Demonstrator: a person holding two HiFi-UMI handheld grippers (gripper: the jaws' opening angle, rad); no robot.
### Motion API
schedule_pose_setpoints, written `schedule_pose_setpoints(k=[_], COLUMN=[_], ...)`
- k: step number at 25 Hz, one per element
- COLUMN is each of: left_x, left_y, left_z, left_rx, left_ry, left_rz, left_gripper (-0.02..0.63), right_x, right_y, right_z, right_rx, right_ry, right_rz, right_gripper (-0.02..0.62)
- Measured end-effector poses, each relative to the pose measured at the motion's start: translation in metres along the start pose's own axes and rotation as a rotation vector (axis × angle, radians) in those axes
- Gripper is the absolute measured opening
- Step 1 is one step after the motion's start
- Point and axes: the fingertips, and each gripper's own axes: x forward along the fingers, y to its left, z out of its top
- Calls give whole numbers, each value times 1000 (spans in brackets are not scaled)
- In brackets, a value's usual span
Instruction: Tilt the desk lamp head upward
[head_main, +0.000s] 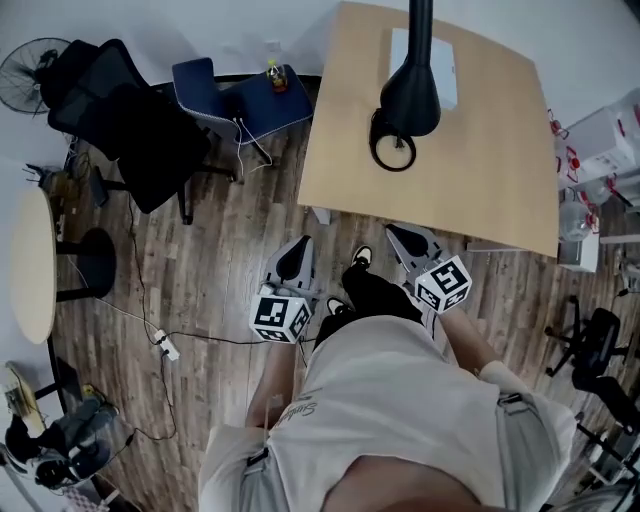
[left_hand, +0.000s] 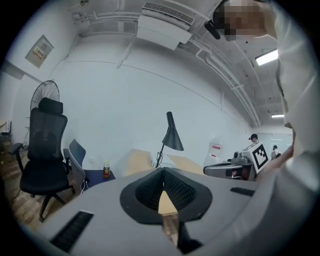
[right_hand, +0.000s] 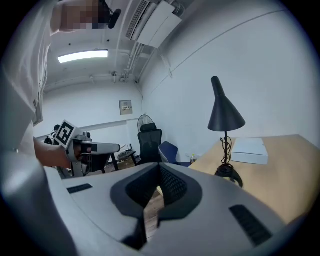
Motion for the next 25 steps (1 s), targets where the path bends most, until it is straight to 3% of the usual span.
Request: schedule_pose_setpoints(k=[7,16,19,25], left_x=[67,176,198,236], left_y=[10,-11,-23,-26], left_z=[25,50,54,41], left_rx=[-2,95,113,129], left_ry=[50,84,88,156], left_rz=[-46,-191,-226,-280], left_gripper=[15,15,15,15], right_x=[33,56,53,49], right_y=[-62,-108,-116,-136], right_z=[11,23,28,25], right_rx=[-24,-80,-49,-10], right_ry=[-32,-65,-84,-75], right_rz=[-65,-65,-53,-119], right_gripper=[-5,-5,-5,-5])
